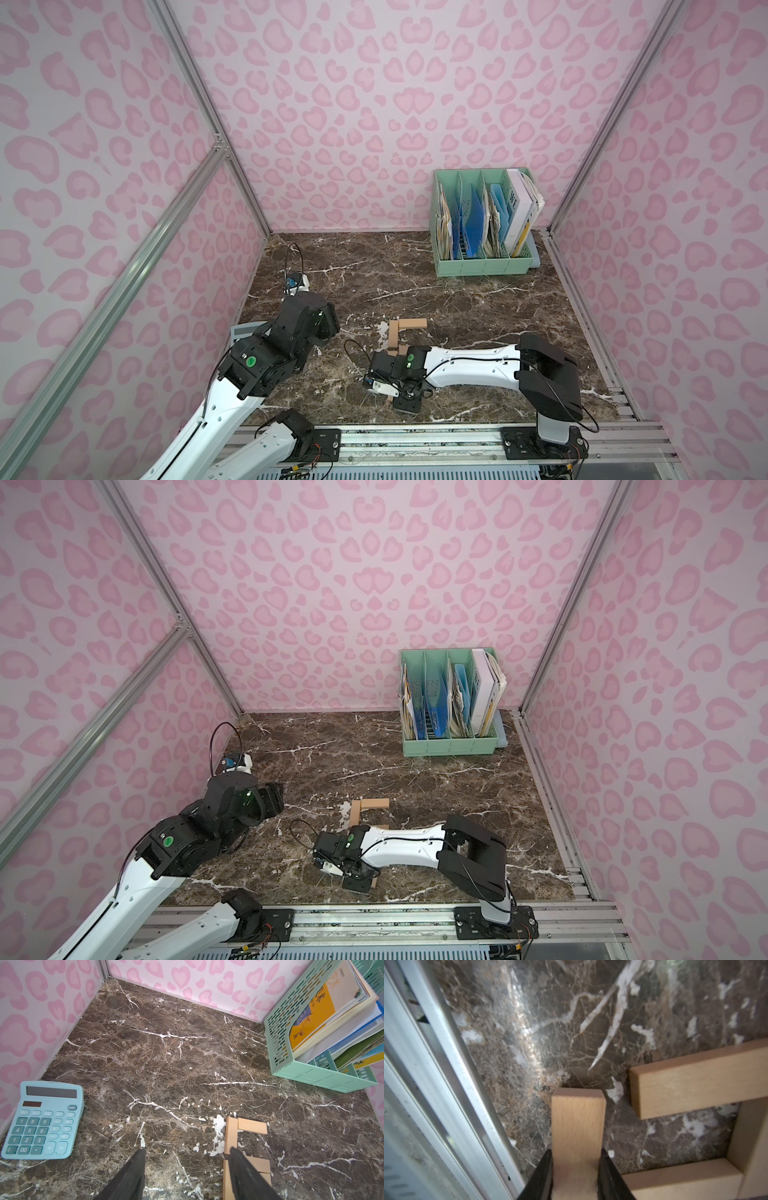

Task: Assemble the number 6 with building blocks
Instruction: Assemble the building block at the center of the board.

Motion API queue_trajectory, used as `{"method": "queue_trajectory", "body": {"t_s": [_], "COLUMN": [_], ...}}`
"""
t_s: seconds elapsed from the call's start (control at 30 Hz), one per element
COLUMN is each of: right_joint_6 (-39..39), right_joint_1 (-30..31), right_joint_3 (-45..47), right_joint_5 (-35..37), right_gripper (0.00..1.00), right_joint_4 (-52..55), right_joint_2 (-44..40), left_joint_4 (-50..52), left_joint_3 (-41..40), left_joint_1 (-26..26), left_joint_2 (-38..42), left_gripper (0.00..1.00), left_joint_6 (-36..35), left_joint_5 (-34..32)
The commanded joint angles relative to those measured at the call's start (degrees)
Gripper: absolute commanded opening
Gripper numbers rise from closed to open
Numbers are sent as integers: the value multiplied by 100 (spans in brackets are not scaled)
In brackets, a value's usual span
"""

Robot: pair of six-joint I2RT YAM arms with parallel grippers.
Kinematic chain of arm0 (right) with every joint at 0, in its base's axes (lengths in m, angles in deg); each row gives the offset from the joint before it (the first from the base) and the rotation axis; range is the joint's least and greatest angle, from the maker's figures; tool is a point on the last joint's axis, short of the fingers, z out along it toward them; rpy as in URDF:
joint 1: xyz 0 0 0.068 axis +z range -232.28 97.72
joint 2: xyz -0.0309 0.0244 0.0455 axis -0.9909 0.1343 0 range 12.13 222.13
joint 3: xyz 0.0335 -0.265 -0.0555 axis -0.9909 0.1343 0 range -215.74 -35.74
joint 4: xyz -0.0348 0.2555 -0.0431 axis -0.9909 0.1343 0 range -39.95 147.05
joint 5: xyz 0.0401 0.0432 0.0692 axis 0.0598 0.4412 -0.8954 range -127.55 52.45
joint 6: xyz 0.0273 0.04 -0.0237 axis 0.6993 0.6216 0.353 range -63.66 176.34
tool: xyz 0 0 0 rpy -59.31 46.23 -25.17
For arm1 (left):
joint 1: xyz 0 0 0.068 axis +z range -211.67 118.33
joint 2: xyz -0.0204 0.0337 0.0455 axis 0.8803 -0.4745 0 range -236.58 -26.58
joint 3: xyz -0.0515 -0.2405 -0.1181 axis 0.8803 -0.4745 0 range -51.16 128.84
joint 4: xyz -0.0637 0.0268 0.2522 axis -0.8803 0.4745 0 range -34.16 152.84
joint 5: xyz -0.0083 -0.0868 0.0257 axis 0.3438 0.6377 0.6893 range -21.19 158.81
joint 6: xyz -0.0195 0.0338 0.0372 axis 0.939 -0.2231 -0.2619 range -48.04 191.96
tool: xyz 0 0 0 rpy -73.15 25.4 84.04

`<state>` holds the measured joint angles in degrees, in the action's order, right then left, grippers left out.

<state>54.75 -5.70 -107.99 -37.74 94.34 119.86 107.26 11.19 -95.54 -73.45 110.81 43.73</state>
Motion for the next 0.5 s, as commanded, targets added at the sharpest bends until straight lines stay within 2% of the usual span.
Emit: {"method": "queue_trajectory", "body": {"t_s": [0.0, 0.47], "right_joint_6": [-126, -517], "right_joint_1": [-11, -42], "right_joint_3": [86, 350], "right_joint_5": [100, 108], "right_gripper": [36, 35], "right_joint_4": [12, -322], "right_joint_2": [-65, -229], "left_joint_4": [-63, -73], "left_joint_3": [16, -38], "left_joint_1": [12, 29], "left_joint_2": [-4, 47], "left_gripper": [67, 66], "left_joint_6": [-33, -9], "left_joint_5": [19, 7]}}
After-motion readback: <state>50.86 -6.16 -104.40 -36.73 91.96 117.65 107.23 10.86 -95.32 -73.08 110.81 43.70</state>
